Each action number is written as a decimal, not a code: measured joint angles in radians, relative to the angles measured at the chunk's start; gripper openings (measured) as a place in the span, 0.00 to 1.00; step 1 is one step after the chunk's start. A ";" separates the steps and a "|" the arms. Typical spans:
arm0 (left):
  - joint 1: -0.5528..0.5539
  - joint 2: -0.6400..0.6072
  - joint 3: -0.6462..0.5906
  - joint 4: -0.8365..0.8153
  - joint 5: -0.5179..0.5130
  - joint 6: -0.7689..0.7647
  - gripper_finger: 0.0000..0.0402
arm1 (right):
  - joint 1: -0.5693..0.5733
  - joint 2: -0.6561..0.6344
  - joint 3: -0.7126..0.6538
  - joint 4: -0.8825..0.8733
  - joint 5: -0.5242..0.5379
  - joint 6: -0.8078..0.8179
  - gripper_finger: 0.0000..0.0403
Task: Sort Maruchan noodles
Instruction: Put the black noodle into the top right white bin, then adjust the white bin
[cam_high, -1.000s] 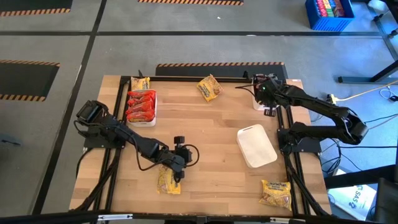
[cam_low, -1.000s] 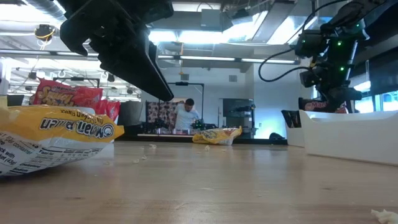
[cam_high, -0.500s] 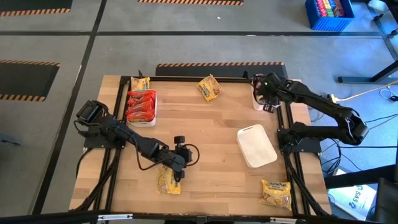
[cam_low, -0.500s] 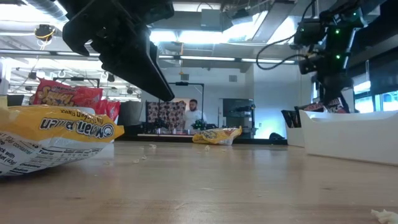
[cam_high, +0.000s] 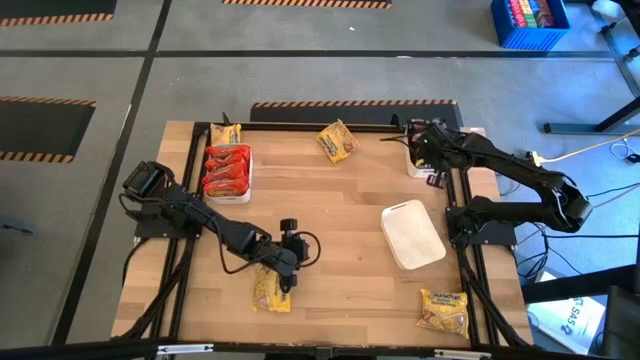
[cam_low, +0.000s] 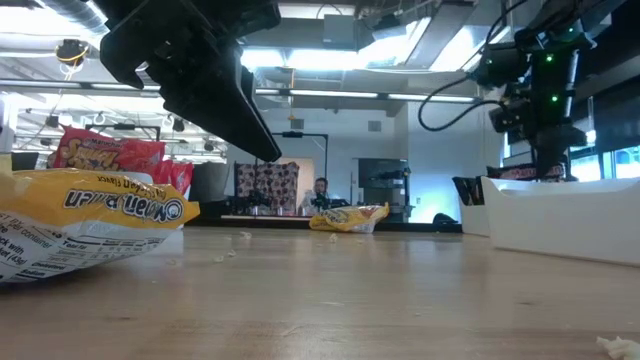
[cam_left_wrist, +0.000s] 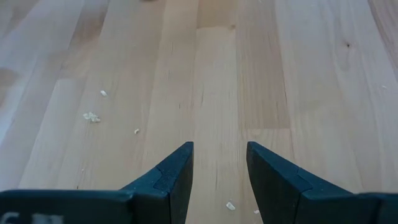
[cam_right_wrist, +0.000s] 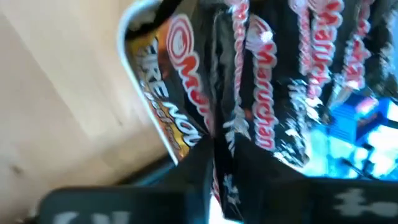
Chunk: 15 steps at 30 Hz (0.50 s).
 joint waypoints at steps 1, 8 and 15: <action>0.001 0.000 0.000 0.000 0.000 0.000 0.36 | 0.000 0.000 0.006 -0.012 0.019 0.001 0.07; 0.007 0.000 0.000 0.000 0.000 -0.002 0.36 | 0.000 0.000 0.076 -0.044 -0.006 0.072 0.02; 0.007 0.000 0.000 0.001 0.009 -0.002 0.36 | 0.000 -0.001 0.085 -0.113 0.008 0.142 0.28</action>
